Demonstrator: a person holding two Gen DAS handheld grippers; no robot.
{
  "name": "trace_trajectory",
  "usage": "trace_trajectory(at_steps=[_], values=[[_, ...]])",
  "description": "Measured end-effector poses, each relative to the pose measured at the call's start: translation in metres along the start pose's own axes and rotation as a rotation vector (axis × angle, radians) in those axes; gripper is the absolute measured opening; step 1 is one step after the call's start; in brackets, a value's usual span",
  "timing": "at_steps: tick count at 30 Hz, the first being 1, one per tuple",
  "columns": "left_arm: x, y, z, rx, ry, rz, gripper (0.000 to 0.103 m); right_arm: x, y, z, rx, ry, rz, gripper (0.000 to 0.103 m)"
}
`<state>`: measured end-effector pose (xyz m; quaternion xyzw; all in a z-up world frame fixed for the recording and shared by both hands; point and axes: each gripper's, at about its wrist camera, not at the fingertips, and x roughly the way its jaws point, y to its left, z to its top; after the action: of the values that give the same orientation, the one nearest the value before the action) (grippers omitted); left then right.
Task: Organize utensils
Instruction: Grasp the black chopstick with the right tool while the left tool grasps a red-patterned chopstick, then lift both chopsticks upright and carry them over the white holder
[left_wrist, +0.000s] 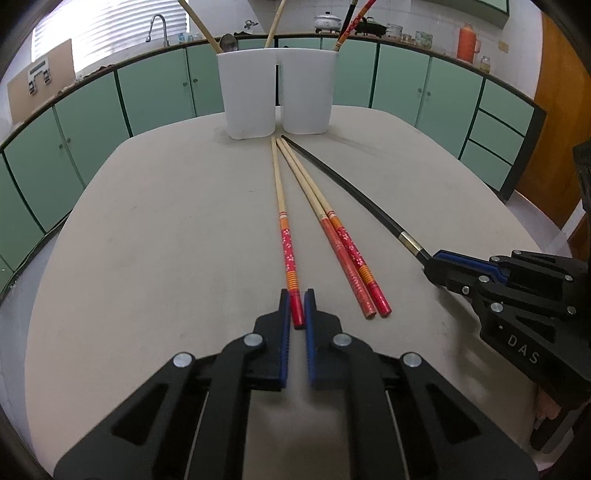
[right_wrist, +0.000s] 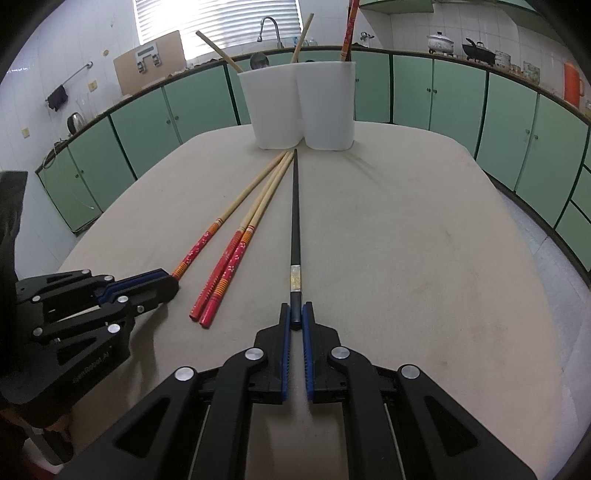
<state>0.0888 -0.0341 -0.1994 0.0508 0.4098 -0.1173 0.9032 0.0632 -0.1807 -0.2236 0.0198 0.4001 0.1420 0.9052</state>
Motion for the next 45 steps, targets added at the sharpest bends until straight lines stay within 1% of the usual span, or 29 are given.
trace_trajectory(at_steps=[3,5,9,14,20,26,32,36,45], values=[[0.000,0.000,0.000,0.004,0.000,0.007,0.006,-0.001,0.001,0.000,-0.002,-0.003,-0.003,0.006],[-0.002,0.001,0.001,0.012,-0.003,0.024,0.006,-0.003,0.001,0.000,-0.008,-0.006,-0.009,0.006],[-0.013,0.008,0.007,0.006,-0.029,0.039,0.006,-0.011,-0.001,0.002,-0.006,-0.020,-0.010,0.006],[-0.038,0.010,0.019,0.033,-0.095,0.082,0.005,-0.030,-0.002,0.013,-0.024,-0.072,-0.022,0.006],[-0.075,0.012,0.042,0.036,-0.193,0.098,0.005,-0.064,-0.003,0.034,-0.049,-0.153,-0.038,0.006],[-0.110,0.011,0.064,0.043,-0.295,0.082,0.005,-0.101,-0.005,0.062,-0.082,-0.242,-0.037,0.006],[-0.135,0.007,0.088,0.044,-0.368,0.039,0.005,-0.125,-0.004,0.091,-0.105,-0.291,-0.001,0.006],[-0.144,0.002,0.102,0.063,-0.392,0.018,0.005,-0.139,-0.003,0.113,-0.133,-0.314,0.029,0.006],[-0.150,-0.004,0.118,0.078,-0.417,-0.014,0.005,-0.150,0.001,0.146,-0.185,-0.311,0.082,0.006]])
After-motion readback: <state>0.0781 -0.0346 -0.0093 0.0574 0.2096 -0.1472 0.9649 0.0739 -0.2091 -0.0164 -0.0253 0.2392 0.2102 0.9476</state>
